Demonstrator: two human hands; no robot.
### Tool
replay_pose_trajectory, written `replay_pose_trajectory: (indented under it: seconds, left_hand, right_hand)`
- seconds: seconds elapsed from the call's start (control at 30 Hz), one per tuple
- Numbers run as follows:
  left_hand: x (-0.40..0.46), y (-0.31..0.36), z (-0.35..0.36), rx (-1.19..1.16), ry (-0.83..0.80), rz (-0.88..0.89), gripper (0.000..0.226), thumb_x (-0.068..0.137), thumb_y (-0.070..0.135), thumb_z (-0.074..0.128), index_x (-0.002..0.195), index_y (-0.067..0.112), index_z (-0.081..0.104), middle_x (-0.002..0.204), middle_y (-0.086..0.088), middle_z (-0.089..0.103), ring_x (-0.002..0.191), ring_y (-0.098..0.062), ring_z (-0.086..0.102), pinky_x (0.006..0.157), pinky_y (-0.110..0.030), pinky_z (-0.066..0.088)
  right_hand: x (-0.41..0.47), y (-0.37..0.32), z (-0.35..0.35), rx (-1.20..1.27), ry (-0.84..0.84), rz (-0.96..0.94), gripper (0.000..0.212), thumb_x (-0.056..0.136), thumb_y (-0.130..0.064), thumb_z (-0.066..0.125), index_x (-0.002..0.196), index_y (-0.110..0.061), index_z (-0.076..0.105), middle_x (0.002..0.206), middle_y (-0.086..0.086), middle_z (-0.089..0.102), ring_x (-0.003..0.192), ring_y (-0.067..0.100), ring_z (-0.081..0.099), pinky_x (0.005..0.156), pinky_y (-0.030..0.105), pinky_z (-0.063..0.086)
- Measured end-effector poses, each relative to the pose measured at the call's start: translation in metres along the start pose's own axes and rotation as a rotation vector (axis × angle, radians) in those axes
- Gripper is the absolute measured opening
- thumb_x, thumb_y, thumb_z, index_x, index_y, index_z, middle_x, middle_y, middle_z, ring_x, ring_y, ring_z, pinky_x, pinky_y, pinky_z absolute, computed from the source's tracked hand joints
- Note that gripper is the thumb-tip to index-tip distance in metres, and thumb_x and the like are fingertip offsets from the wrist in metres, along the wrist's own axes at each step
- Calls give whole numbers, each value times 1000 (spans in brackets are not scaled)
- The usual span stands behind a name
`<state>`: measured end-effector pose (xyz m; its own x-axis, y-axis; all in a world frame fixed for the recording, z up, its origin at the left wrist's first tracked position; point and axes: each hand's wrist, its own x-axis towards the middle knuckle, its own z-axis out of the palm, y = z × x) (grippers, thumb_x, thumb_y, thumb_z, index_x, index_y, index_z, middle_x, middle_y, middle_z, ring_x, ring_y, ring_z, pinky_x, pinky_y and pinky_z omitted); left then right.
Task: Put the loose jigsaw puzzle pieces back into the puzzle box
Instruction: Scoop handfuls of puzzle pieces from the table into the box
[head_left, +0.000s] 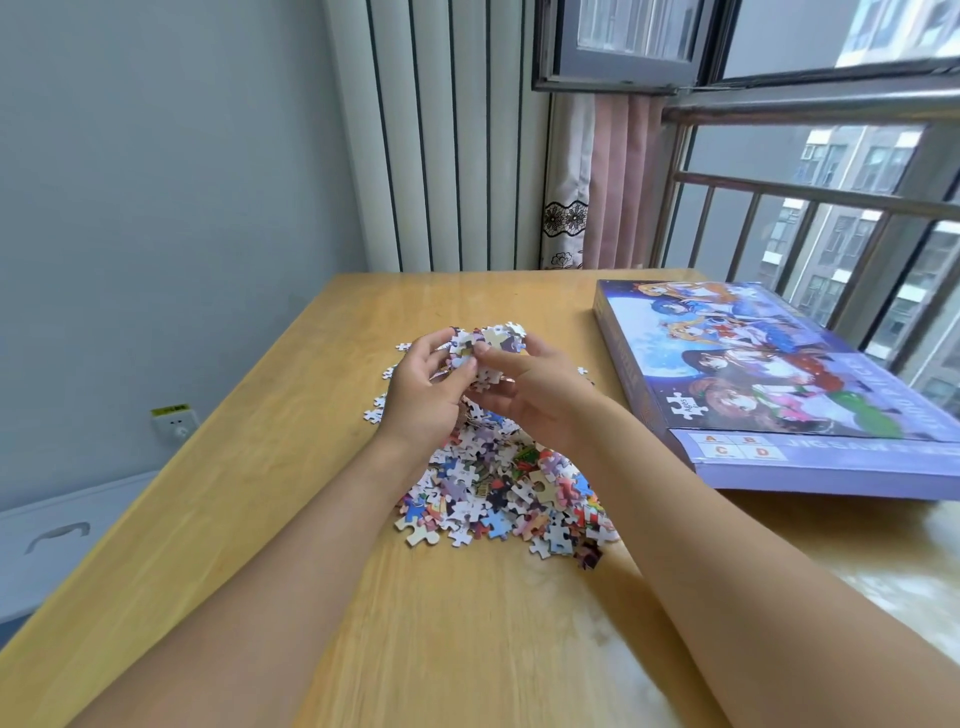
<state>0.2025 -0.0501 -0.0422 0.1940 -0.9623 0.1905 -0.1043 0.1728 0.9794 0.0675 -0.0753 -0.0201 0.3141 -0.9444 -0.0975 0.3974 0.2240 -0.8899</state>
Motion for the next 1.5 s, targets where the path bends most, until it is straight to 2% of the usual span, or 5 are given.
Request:
replay_pose_trajectory:
  seconds: [0.27,0.37,0.63,0.97,1.5]
  left_hand:
    - [1,3,-2,-95,20,13,36,97,18,64,133,22,61,133,-2,63,114,-9,63,73,-14,54]
    - [2,2,-3,-150,30,-15,28,98,21,63,126,21,65,118,2,72,113,-14,67,94,-31,55]
    - [-2,2,-3,-54,66,86,13,98,21,63,110,24,68,116,2,69,107,-10,67,82,-30,60]
    - [-28,8,9,314,-40,422,26,96,7,60,114,24,68,111,13,68,104,2,62,83,-15,52]
    - [-28,41,82,795,-610,647,62,83,25,76,140,29,51,141,10,52,125,-6,47,105,-20,34]
  right_hand:
    - [0,-6,-6,-44,-51,134,29,90,-7,71,116,8,68,110,15,75,103,27,73,82,32,61]
    - [3,-5,-7,-53,53,136,11,90,-5,72,100,1,73,104,12,72,89,25,72,76,34,63]
    - [-13,-9,-7,-422,230,55,40,81,-7,82,111,2,56,106,22,70,90,35,75,82,50,62]
    - [-73,-55,-28,-236,183,61,18,88,2,72,100,1,58,104,20,68,98,34,71,81,46,62]
    - [-185,-50,-107,-251,84,168,30,90,2,68,120,2,64,116,19,73,103,33,71,90,47,59]
